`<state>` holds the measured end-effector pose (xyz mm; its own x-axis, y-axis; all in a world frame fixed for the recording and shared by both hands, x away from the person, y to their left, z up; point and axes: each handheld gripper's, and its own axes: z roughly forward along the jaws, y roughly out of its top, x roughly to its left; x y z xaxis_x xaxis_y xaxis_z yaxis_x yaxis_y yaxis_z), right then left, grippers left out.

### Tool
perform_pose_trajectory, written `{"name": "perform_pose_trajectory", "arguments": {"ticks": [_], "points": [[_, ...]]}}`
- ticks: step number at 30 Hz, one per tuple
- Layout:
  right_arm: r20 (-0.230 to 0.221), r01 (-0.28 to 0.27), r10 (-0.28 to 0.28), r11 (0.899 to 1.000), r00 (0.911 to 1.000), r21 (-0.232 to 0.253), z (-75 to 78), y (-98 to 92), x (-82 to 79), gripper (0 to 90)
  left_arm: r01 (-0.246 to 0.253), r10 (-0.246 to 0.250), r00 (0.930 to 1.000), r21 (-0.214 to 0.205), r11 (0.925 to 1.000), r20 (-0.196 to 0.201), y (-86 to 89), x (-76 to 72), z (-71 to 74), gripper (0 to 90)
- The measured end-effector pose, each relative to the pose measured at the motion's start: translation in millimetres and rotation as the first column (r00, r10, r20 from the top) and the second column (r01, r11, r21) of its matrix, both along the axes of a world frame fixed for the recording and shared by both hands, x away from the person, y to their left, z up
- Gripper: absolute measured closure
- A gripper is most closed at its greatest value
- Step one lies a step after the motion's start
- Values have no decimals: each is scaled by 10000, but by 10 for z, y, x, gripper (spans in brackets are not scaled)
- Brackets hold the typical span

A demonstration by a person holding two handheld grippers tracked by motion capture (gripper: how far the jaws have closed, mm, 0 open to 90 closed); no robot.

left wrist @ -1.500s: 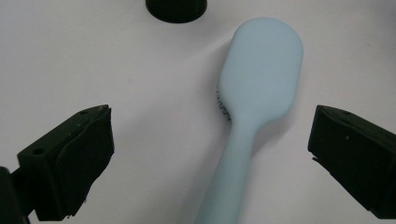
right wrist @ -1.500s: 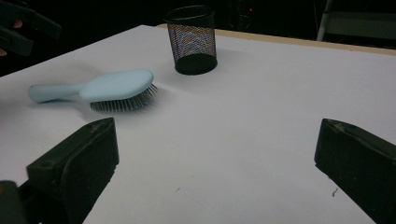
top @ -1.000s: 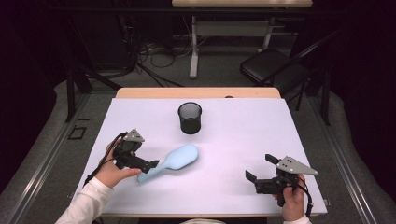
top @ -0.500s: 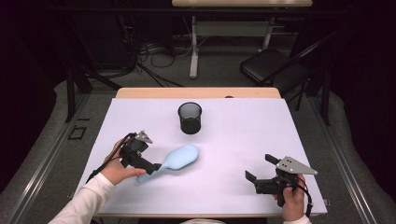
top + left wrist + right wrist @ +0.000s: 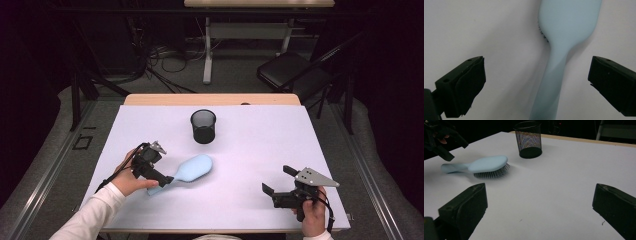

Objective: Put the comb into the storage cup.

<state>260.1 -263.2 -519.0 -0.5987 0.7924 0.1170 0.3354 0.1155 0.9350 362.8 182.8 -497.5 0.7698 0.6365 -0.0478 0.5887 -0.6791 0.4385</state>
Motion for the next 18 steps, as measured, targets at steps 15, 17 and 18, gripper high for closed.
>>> {"name": "perform_pose_trajectory", "arguments": {"ticks": [15,17,18], "points": [[-103,-29,29,10000,9999,-46,-3,3,2,0,34,-32,9994,70,10000,-355,-20,68,-55,46],[-54,-16,16,10000,10000,-26,-7,6,6,0,17,-14,9995,93,10000,-331,-22,72,-58,78],[-70,-17,17,10000,10000,-60,-6,5,6,0,-6,8,9994,62,10000,-352,-24,74,-60,83]]}}
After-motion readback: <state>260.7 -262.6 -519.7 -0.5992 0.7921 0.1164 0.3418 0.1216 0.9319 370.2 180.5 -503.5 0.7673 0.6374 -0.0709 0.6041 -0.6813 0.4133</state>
